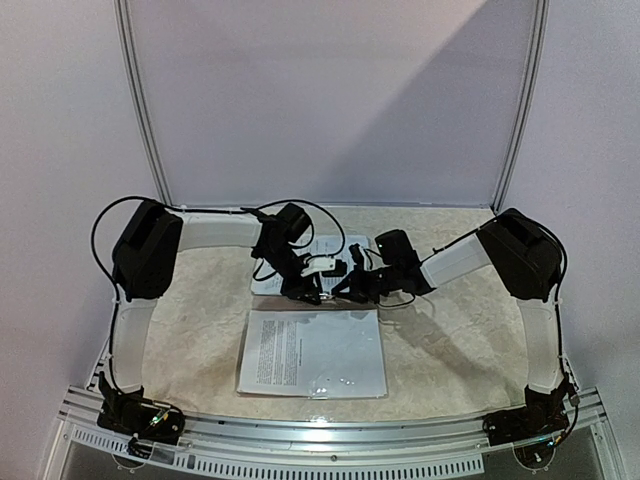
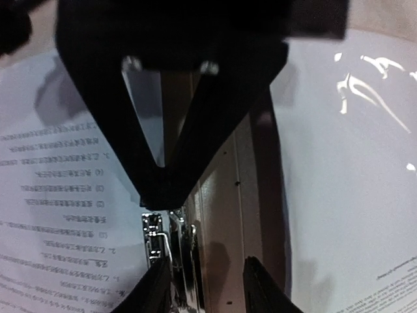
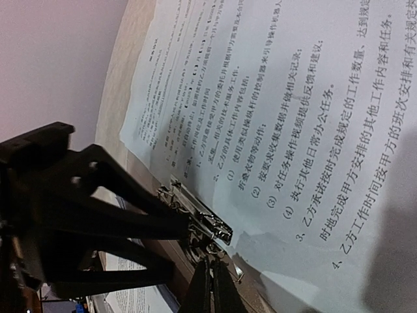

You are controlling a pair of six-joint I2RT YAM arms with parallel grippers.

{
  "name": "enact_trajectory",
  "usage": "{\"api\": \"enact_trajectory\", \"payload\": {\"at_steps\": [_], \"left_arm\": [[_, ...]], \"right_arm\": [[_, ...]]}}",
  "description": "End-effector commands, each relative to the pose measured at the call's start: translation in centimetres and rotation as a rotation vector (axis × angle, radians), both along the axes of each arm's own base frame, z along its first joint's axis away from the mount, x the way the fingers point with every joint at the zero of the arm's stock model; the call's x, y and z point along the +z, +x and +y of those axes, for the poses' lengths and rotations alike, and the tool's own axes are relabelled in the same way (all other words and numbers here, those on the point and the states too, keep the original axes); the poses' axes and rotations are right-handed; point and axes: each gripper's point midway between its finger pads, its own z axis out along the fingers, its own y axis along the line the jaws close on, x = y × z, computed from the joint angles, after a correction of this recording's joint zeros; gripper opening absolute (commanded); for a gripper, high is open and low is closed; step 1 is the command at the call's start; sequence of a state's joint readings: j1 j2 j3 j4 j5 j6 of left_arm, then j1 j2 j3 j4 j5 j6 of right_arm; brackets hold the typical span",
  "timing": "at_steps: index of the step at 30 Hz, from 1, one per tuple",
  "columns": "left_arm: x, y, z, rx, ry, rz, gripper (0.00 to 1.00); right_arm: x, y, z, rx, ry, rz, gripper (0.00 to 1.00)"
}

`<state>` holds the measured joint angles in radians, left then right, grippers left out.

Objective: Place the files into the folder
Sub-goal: Clamp the folder with files in the spring clip on the folder.

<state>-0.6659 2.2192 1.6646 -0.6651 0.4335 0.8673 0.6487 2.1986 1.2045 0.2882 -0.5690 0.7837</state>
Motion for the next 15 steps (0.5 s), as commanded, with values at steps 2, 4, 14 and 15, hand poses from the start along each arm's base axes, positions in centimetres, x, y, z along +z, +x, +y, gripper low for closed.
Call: {"api": "enact_trajectory", "payload": {"at_steps": [2, 4, 14, 15], "left_arm": [[-3.1, 1.4, 0.0, 0.057, 0.012, 0.01, 0.4], [-3.5, 1.5, -0.1, 0.056, 0.008, -0.003, 0.41], [-3.8, 0.4, 0.0, 0.03, 0.026, 0.029, 0.16], [-3.9, 0.1, 0.0, 0.027, 0.028, 0.041, 0.14]], "right_arm": [[-13.2, -7.0, -7.9, -0.059, -0.41, 0.342, 0.02], [-13.1, -7.1, -7.8, -0.058, -0.407, 0.341, 0.02], [-12.6, -6.6, -7.4, -0.053, -0.391, 0.33, 0.02], [-12.5, -6.7, -7.3, -0.05, -0.388, 0.331, 0.01]]}}
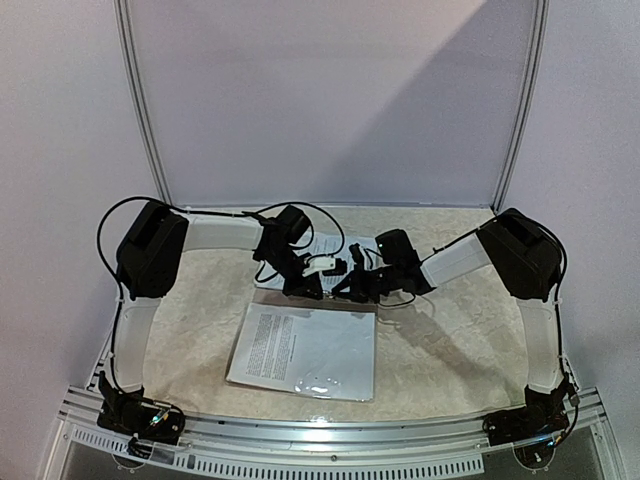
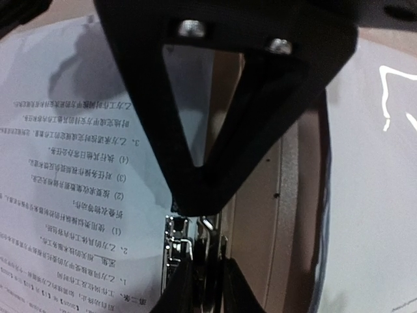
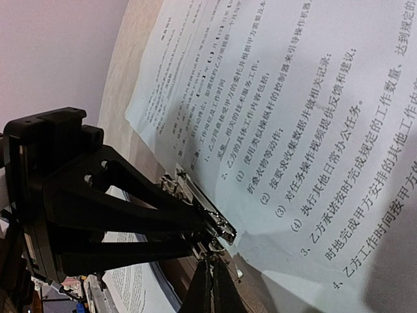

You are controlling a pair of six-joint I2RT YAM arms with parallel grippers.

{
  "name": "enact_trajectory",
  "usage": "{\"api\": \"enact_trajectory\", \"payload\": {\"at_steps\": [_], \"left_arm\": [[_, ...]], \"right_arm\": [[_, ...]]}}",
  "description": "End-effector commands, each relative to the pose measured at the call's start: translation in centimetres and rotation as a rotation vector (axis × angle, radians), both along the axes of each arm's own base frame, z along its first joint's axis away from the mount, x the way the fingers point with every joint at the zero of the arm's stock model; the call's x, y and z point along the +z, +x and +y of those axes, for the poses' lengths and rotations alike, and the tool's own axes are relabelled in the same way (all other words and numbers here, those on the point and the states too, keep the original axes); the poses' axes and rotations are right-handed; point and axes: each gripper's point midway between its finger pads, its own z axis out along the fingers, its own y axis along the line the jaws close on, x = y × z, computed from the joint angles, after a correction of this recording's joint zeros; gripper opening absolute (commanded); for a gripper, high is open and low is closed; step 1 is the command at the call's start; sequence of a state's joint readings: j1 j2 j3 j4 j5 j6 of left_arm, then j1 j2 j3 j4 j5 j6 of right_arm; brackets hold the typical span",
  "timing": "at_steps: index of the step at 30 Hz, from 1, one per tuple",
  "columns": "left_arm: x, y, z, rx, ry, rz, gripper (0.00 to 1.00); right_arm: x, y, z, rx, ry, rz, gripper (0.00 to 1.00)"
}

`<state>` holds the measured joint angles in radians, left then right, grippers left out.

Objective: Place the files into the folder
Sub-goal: Clamp the folder with files in the spring clip on the folder.

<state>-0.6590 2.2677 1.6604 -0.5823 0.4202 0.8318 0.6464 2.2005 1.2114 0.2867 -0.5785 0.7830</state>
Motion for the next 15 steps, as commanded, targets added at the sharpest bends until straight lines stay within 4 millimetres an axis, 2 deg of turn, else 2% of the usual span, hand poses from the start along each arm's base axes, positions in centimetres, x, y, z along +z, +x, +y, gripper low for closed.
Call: {"api": "enact_trajectory", "payload": {"at_steps": [1, 8, 13, 15], "left_arm": [[-2.1, -1.5, 0.4, -0.02, 0.041, 0.063, 0.12], [-3.2, -4.7, 0.4, -0.071, 0.086, 0.143, 0.0], [-3.2, -6.4, 0.8, -0.057, 0.099, 0.193, 0.0], [-3.3, -7.1, 1.0, -0.047, 0.111, 0.212, 0.0]], "right_arm": [[-12.6, -6.8, -7.3, -0.05, -0.39, 0.331, 0.01], [-10.4, -8.2, -4.9, 0.057, -0.261, 0.386, 0.03], [-7.3, -8.4, -3.6, 0.092, -0.159, 0.353, 0.06], [-6.8, -8.7, -3.2, 0.1, -0.142, 0.361, 0.06]]}}
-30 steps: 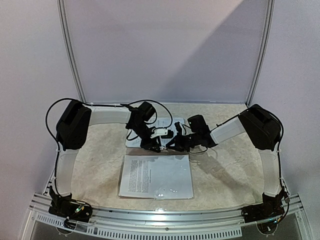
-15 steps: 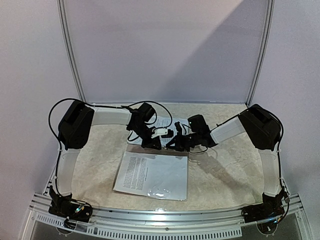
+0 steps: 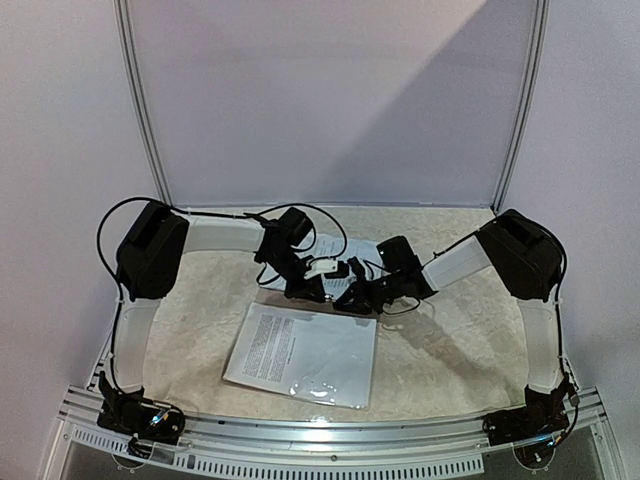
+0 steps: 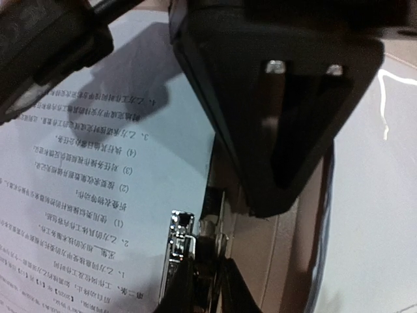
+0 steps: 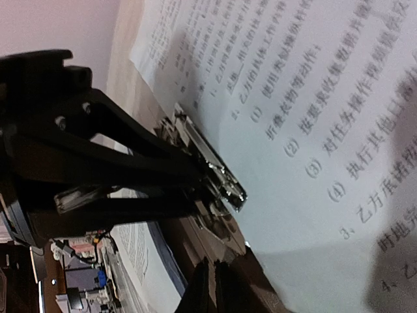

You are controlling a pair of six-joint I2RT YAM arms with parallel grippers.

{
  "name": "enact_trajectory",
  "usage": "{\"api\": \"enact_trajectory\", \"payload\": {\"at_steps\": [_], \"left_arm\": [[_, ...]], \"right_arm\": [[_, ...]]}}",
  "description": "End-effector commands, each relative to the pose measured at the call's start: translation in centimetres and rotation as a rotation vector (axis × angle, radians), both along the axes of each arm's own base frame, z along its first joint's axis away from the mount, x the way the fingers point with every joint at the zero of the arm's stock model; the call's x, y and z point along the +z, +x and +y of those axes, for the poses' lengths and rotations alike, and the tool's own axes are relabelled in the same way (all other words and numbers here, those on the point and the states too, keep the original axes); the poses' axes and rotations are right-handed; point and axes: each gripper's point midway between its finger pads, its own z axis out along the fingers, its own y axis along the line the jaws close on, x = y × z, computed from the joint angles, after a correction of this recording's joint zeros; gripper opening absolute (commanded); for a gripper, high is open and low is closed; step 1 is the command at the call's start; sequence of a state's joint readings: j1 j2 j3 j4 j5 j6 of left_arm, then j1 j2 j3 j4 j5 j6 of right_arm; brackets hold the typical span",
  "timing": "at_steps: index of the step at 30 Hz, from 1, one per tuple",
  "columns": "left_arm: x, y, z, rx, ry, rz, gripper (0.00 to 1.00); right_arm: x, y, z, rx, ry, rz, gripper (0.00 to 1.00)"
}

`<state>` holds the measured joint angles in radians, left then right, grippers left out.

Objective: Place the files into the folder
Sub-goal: Clamp the folder with files in the spring clip on the folder.

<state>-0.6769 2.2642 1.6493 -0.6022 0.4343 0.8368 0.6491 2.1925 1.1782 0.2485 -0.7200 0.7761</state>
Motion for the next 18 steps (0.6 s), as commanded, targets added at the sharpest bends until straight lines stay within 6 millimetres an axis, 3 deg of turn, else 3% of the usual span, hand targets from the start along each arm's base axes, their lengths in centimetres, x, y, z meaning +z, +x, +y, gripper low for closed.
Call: {"api": "enact_trajectory", "payload": {"at_steps": [1, 5, 9, 15, 18], "left_arm": [[-3.1, -6.1, 1.5, -0.017, 0.114, 0.193, 0.0], [-3.2, -7.5, 2.0, -0.015, 0.13, 0.217, 0.0], [-3.4, -7.5, 2.2, 0.003, 0.143, 0.21, 0.0], [-2.8, -7.7, 1.8, 0.003, 0.116, 0.224, 0.0], [-2.3, -7.2, 1.5, 0.0, 0.109, 0.203, 0.0]], "right_arm": [[-6.4, -5.5, -3.3, 0.005, -0.194, 0.25, 0.05], [-6.0, -5.7, -3.3, -0.009, -0.178, 0.234, 0.03], [-5.0, -5.4, -2.9, 0.002, -0.153, 0.227, 0.05], [1.0, -4.2, -0.6, 0.024, 0.029, 0.162, 0.09], [2.1, -3.6, -0.7, -0.012, 0.038, 0.139, 0.14]]}}
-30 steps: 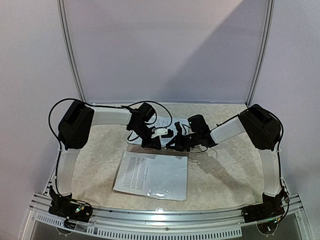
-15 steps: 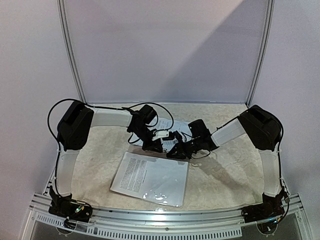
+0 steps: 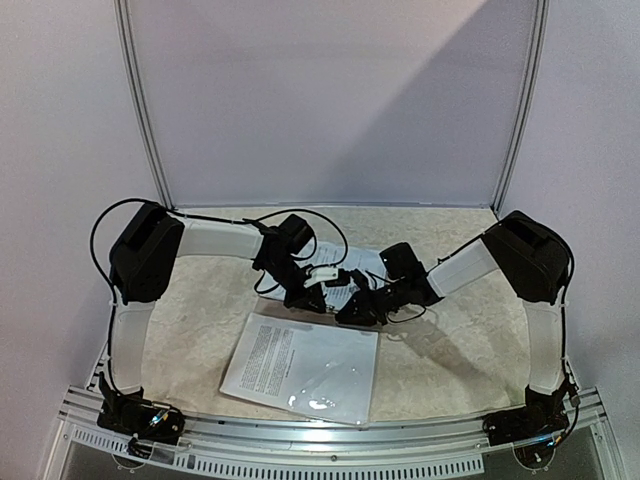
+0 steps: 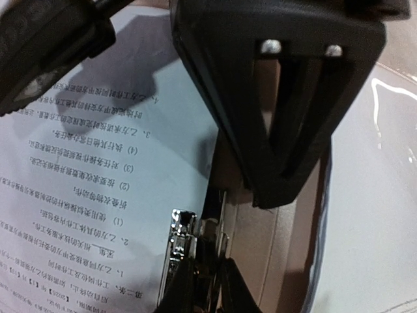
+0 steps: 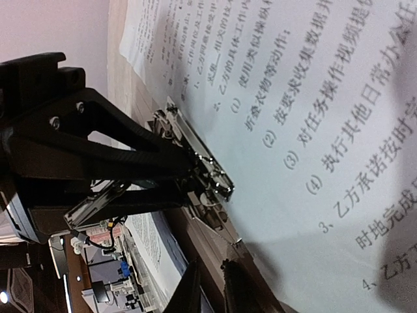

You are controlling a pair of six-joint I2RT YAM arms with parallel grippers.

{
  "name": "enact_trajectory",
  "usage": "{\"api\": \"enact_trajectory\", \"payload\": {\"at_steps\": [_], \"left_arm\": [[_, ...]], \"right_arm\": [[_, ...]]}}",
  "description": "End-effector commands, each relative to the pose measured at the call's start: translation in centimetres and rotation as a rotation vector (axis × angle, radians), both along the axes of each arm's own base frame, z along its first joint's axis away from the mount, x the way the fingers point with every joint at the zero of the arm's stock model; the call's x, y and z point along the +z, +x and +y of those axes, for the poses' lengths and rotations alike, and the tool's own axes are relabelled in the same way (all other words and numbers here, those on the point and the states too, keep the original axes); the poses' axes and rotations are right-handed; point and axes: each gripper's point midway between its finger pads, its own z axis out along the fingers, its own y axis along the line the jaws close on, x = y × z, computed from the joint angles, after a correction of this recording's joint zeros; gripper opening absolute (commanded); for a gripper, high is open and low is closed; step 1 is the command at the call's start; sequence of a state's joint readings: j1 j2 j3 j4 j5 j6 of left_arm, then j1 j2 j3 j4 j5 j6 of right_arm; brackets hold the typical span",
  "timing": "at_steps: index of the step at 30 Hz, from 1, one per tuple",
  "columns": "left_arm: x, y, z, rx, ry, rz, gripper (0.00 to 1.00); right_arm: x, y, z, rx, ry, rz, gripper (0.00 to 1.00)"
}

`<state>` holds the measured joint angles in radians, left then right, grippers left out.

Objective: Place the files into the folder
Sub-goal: Clamp the folder with files in the spring clip on the folder.

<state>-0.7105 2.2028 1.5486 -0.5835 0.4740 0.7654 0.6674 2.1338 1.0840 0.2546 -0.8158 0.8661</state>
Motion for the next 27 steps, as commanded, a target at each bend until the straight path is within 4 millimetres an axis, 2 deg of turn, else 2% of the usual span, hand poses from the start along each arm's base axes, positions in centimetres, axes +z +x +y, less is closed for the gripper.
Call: {"api": "enact_trajectory", "payload": {"at_steps": [1, 7, 10, 17, 20, 24, 27], "left_arm": [[-2.3, -3.7, 1.6, -0.021, 0.119, 0.12, 0.0], [-2.4, -3.7, 1.7, -0.023, 0.122, 0.113, 0.0], [-2.3, -3.6, 1.6, -0.02, 0.118, 0.112, 0.0], [-2.2, -3.5, 1.5, -0.021, 0.112, 0.111, 0.0], [-2.2, -3.4, 1.4, -0.021, 0.112, 0.111, 0.0], [-2.3, -3.3, 1.4, -0.019, 0.118, 0.113, 0.0], [-2.4, -3.5, 1.4, -0.021, 0.117, 0.121, 0.0]], "right_arm": [[2.1, 0.6, -0.3, -0.071, 0.014, -0.015, 0.16], [5.4, 1.8, 0.0, -0.148, 0.158, -0.057, 0.2], [5.9, 2.3, 0.4, -0.176, 0.212, -0.043, 0.25], [6.0, 3.4, 1.3, -0.21, 0.274, -0.015, 0.32], [5.0, 3.2, 1.8, -0.208, 0.25, 0.017, 0.32], [4.8, 3.4, 2.3, -0.202, 0.25, 0.014, 0.31], [4.5, 3.5, 2.7, -0.192, 0.251, 0.016, 0.27]]}}
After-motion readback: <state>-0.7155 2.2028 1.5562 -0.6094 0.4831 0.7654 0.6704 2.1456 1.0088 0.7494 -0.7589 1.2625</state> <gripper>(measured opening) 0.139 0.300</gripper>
